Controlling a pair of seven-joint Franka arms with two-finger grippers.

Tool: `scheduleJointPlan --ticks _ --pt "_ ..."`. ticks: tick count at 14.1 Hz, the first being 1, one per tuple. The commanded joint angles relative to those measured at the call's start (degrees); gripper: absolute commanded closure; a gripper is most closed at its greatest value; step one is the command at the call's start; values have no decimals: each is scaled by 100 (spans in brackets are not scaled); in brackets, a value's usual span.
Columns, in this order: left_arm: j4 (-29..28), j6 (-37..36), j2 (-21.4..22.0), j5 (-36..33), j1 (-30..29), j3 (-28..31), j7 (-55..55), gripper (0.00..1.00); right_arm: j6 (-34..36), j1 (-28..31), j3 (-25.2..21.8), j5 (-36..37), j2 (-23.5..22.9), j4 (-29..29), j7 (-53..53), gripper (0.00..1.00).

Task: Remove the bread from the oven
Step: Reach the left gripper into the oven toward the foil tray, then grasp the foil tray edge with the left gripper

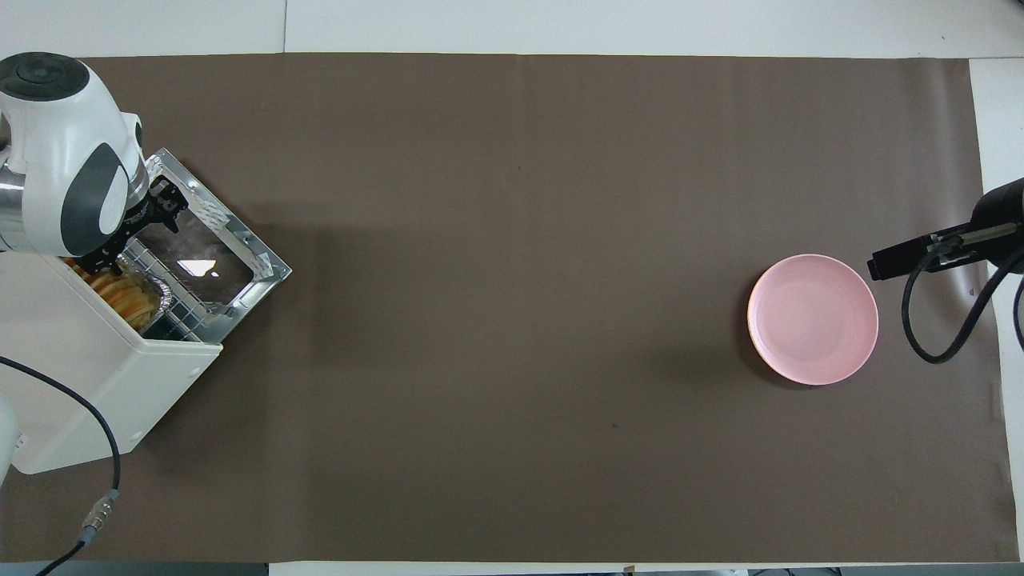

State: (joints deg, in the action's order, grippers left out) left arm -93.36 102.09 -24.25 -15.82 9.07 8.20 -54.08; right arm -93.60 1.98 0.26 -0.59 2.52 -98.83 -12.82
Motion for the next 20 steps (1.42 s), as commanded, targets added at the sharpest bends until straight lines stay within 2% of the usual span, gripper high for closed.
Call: scheduleJointPlan --ticks 1,3,4,6,15,17,20 --pt "-332 258 245 -123 -28 -38 -208 0 -150 66 26 -64 161 -198 -168 0" --pt "-332 259 245 -123 -19 -38 -217 19 -150 57 26 -64 161 -198 -168 0" --pt "-332 250 245 -123 -11 -38 -217 25 -150 57 26 -73 161 -198 -159 0" --pt "-332 241 254 -123 -2 -38 -217 28 -141 57 26 -73 161 -198 -151 0" --pt "-568 232 377 -132 33 -38 -225 76 -123 83 26 -73 161 -198 -159 0" --pt "-674 241 509 -132 7 -38 -173 99 -123 110 26 -90 161 -189 -159 0" --pt "-701 241 623 -132 42 -47 -155 100 -106 127 26 -187 161 -181 -159 0"
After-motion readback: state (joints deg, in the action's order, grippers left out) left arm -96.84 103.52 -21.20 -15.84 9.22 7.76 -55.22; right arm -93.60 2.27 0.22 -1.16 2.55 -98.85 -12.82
